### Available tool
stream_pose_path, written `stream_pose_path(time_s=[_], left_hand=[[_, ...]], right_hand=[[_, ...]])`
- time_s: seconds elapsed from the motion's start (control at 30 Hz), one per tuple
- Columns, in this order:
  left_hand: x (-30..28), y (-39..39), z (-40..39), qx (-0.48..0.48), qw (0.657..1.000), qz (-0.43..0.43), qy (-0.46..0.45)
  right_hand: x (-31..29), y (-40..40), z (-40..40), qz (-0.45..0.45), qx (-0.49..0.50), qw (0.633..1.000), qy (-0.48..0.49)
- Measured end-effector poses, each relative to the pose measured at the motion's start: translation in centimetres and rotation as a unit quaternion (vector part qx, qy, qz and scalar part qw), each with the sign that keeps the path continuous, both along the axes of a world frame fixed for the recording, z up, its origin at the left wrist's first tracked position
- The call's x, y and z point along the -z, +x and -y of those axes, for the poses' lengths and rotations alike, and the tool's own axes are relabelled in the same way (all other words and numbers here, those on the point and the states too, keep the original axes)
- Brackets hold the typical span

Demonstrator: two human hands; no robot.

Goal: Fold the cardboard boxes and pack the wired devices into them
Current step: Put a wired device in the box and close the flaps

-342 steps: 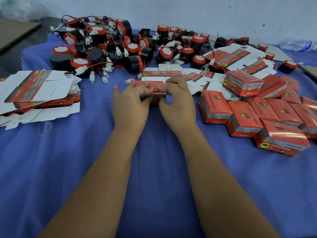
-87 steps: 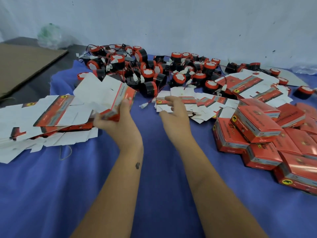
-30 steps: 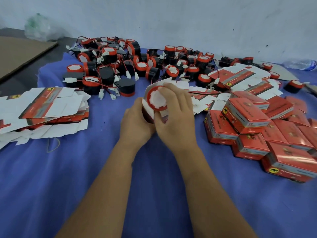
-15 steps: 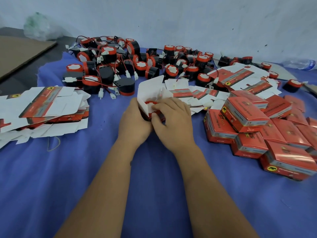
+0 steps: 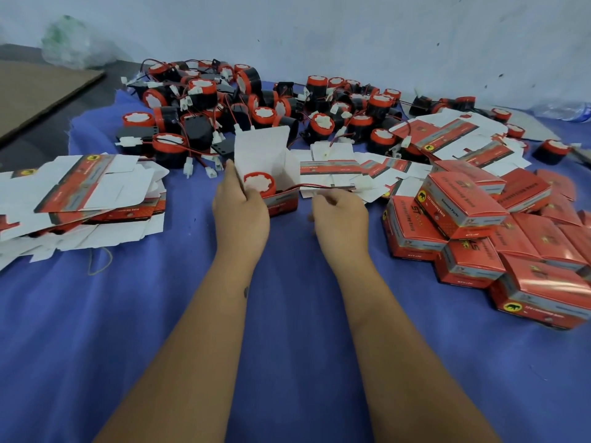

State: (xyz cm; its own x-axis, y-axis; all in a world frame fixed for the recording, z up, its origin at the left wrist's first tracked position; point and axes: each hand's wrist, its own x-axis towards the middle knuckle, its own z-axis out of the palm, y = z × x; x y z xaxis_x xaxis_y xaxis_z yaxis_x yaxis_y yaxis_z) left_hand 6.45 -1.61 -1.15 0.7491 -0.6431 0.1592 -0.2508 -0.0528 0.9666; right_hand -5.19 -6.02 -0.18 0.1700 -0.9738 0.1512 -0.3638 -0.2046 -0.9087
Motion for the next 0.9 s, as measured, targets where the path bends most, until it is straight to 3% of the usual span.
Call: stream_pose_path(time_s=[0.07,0.13,0.2,0.33,0.6,0.77,0.9], left_hand=[[0.0,0.0,-0.1,-0.016,0.999,-0.037,-0.005],[-0.1,0.0,-0.3,-0.028,0.997,-0.07,-0.025],[-0.3,-0.3,-0.5,-0.031,0.996,-0.07,-0.035],[-0.6,-0.6,-0.6,0.002,0.996,-0.07,-0.059],[-0.6,-0.8,-0.9,0.089,0.996,0.029,-0.008],[-0.6,-0.4,-0.9,0.124,0.992,-0.005,-0.014],[-0.3,-0.4,-1.0,0.139,0.989,-0.04,-0.019]], right_hand=[[-0.4,-0.1,0.1,0.146,0.013,0.986,0.073],[-1.1,-0.5,0.2,0.294,-0.001,0.948,0.121],[-1.7,-1.1,0.2,0.367,-0.045,0.923,0.109],[-2.2,-1.4,-0.3,0.356,-0.14,0.921,0.072],[-2.3,-0.5,-1.3,0.236,-0.193,0.952,0.008],[-2.5,-0.7,-1.2,0.306,-0.226,0.925,0.005],[-2.6,-1.5,-0.6,0.328,-0.178,0.927,0.039]])
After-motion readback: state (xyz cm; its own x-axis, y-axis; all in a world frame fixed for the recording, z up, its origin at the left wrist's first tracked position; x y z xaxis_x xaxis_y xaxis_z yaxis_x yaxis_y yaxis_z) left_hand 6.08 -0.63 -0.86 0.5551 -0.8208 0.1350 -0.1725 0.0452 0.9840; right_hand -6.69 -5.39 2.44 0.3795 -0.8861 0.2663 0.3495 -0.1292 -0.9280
